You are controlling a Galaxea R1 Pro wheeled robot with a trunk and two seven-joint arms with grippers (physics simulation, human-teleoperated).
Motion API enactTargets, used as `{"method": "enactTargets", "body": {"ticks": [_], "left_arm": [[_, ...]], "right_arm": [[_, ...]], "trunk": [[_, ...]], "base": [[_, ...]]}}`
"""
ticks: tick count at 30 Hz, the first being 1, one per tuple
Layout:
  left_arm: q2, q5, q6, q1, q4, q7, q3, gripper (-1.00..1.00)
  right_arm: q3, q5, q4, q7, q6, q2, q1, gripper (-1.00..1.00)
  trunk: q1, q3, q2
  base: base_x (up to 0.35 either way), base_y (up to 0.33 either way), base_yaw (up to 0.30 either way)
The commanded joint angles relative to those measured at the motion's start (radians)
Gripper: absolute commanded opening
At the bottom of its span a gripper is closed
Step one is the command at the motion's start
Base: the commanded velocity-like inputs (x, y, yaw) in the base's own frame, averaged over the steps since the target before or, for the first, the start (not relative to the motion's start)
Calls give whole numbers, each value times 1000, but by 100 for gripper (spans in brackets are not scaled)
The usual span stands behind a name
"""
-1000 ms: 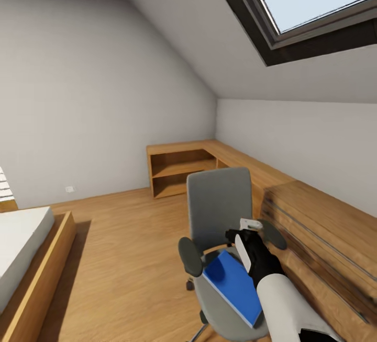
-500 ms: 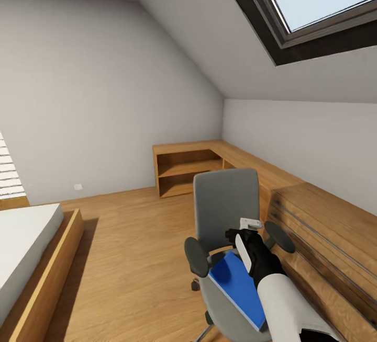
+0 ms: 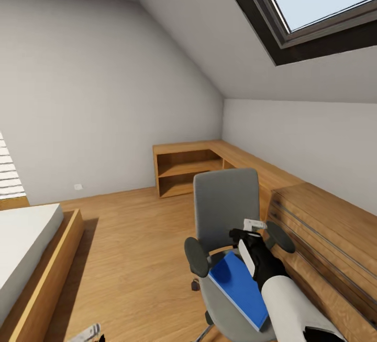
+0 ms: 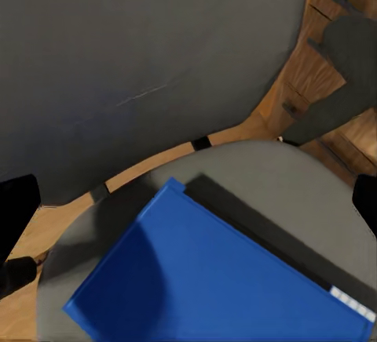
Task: In the bedroom, organize the workspace by keeping the computer under the desk, ensuring the monitor is on the desk, placing the keyboard on the desk next to the monitor, placing the mouse on the desk next to the keyboard, moving the folder from the swivel chair onto the desk next to the mouse, stacking the notebook on top of the folder with the pen on top of the notebook, and positioning the swivel chair next to the desk.
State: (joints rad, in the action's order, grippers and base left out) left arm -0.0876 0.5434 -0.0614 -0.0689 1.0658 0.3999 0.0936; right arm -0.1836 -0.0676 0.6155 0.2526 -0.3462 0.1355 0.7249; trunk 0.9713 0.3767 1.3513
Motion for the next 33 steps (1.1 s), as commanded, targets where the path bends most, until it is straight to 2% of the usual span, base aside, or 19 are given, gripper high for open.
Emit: {"method": "enactTargets", "body": {"ticks": [1,3,4,5,7,12,13,14,20,26,33], "left_arm": [[-1,6,-23,0,46,8,3,100],[-1,6,-56,0,92,9,3,100],[-1,7,-102,0,143,10,3,100],[-1,10,-188,0,229,11,3,100],[0,12,-256,0,306,13,2,100],[7,16,-322,0,445,14,6,100],[24,21,-339,0,486,14,7,100],[41,26,-354,0,495,15,7,100],[98,30,-392,0,508,16,4,100],[110,29,-400,0,511,15,-6,100],[107,30,-400,0,512,14,-29,100]], "right_arm": [[-4,-8,-20,-1,7,-2,1,100],[-4,-7,-34,-1,15,-7,1,100],[-3,-7,-44,-2,21,-12,1,100],[-3,-7,-56,-8,35,-21,1,100],[-3,-7,-71,-16,52,-34,1,100],[-6,-2,-114,-32,66,-67,3,100],[-8,-1,-120,-52,64,-73,3,100],[-8,0,-122,-58,63,-74,4,100],[-11,-1,-127,-69,61,-77,4,100],[-11,-1,-147,-72,43,-99,6,100],[-11,0,-192,-74,32,-104,9,100]], "trunk": [[0,1,1],[0,1,1],[0,1,1],[0,1,1],[0,1,1],[0,1,1],[0,1,1],[0,1,1],[0,1,1],[0,1,1],[0,1,1]], "base": [[0,0,0],[0,0,0],[0,0,0],[0,0,0],[0,0,0],[1,0,0],[149,0,0],[213,0,0],[260,0,0],[91,0,0],[138,0,0]]}}
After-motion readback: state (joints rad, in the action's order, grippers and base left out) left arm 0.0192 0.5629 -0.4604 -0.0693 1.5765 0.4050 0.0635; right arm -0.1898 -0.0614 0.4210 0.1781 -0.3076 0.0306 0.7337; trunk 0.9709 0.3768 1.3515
